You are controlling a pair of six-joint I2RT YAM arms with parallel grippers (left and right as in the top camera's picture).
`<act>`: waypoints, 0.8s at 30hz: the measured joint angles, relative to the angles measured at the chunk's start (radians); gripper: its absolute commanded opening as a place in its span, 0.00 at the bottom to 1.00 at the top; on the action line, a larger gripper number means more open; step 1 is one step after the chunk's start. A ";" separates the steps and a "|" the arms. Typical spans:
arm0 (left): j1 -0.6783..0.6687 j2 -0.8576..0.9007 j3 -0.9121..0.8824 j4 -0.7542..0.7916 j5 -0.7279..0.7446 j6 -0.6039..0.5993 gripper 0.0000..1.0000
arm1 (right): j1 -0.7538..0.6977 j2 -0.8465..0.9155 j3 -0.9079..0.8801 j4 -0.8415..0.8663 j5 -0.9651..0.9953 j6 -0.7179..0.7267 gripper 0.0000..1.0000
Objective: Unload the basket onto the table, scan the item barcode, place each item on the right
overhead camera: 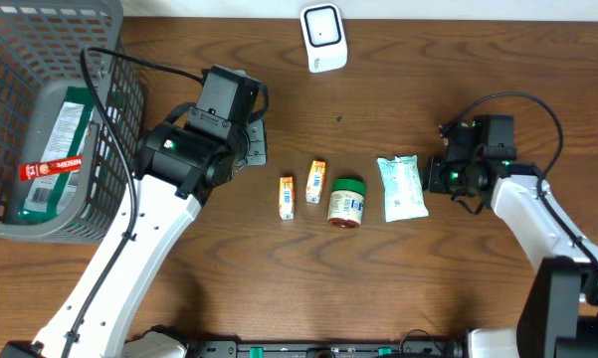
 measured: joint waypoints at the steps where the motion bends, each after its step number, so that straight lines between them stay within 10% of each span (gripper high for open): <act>1: 0.000 0.000 0.000 0.000 0.000 0.000 0.11 | 0.000 0.014 -0.005 0.005 0.016 0.002 0.05; 24: 0.000 0.000 0.000 0.000 -0.011 0.000 0.13 | 0.026 0.101 -0.017 0.019 0.078 0.012 0.08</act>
